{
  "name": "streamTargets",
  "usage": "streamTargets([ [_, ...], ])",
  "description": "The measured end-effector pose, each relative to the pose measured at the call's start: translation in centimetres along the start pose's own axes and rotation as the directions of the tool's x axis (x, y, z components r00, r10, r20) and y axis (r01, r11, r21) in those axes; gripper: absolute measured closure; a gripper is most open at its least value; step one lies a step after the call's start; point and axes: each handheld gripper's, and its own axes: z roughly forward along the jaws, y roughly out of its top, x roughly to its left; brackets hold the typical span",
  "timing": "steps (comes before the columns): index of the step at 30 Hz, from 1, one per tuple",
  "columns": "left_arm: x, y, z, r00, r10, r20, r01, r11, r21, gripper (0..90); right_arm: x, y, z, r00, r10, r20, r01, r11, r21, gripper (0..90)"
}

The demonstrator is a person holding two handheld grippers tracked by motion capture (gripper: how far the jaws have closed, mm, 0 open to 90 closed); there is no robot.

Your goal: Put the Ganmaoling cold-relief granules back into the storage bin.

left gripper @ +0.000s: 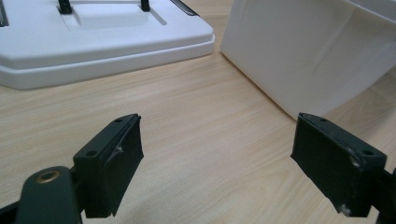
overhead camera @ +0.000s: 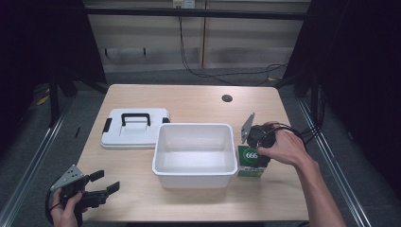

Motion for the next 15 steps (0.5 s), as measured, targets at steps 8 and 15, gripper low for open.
streamTargets([
  [8,0.0,0.0,0.1,0.9999,0.004,0.011,-0.004,1.0,0.008,15.8,-0.4,0.4,1.5,0.9996,-0.027,-0.004,0.028,0.996,0.09,9.5],
  [15,0.0,0.0,0.1,0.9999,0.004,0.014,-0.004,1.0,0.008,15.9,-0.4,0.9,2.2,0.998,-0.06,-0.02,0.062,0.992,0.108,9.5],
])
